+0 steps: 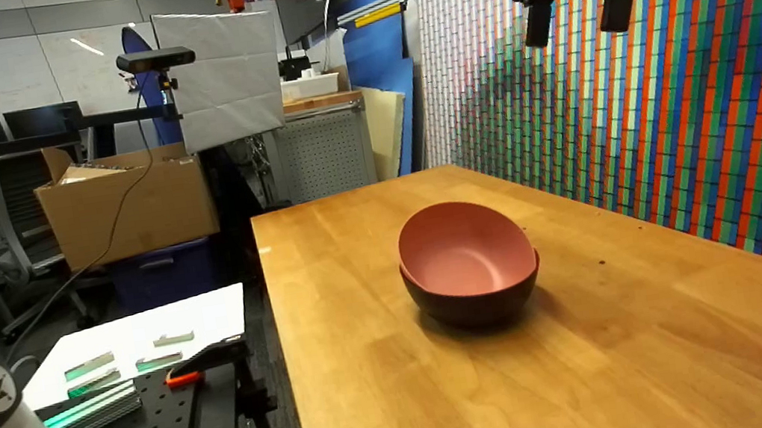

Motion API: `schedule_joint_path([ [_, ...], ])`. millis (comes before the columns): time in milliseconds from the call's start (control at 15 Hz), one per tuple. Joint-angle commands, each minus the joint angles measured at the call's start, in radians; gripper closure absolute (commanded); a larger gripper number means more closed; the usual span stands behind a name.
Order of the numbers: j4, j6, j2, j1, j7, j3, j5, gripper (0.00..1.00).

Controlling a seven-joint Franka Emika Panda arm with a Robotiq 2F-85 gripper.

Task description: Place the pink bowl inside the black bowl

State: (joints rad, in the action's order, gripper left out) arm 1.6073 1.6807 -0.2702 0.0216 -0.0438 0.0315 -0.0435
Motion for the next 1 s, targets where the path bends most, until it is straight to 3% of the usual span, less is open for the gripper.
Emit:
schedule_joint_path([
  [0,0.001,-0.014,0.004,0.005,-0.013,-0.003,-0.004,0.0],
  [933,0.01,-0.027,0.01,0.008,-0.034,-0.004,-0.006,0.0],
])
